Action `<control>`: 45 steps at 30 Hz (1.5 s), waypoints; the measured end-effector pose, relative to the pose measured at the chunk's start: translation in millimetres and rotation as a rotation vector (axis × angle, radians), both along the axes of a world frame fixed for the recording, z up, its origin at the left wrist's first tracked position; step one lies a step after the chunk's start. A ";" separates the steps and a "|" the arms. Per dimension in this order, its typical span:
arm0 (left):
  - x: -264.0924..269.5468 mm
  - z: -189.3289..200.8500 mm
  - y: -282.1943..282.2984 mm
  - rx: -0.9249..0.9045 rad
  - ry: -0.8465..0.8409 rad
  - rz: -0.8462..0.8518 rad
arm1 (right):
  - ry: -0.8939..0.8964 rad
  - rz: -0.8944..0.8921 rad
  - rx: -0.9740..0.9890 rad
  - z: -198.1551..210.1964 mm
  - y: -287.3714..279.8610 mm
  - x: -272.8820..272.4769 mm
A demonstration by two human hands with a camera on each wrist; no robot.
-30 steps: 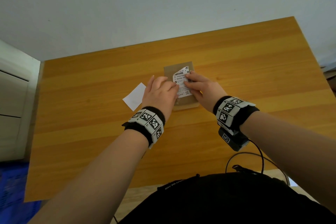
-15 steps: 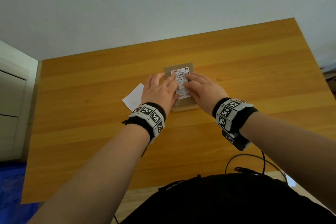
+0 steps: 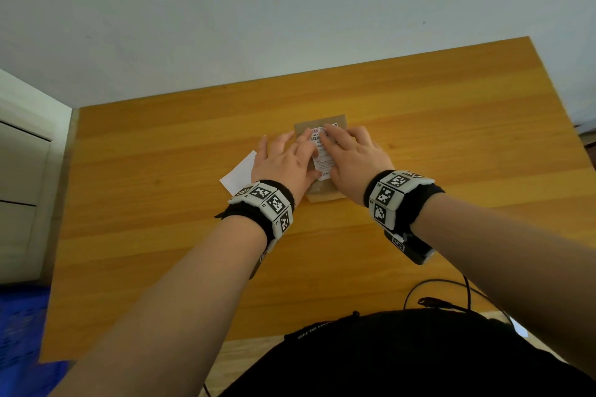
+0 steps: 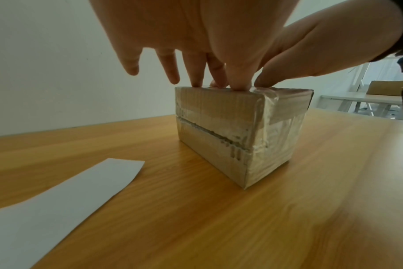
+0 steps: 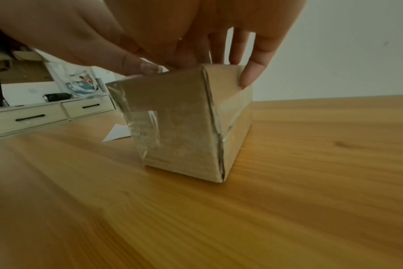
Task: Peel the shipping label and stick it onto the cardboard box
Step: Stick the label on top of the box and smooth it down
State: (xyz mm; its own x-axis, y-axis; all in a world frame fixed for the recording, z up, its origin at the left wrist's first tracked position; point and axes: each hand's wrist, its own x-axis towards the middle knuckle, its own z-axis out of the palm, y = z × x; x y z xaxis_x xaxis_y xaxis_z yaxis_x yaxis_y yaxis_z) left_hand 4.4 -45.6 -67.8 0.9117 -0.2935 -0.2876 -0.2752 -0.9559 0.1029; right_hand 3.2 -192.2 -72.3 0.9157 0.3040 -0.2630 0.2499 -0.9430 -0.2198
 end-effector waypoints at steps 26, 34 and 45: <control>19.1 15.5 -2.9 0.182 -0.003 -0.097 | -0.041 -0.157 0.010 -8.6 -12.6 14.1; 28.1 15.0 -0.5 0.198 0.063 -0.099 | -0.010 -0.151 -0.029 -7.9 -7.9 14.4; 11.4 1.5 4.5 -0.002 -0.039 0.055 | 0.073 -0.146 -0.022 -1.8 -12.2 20.5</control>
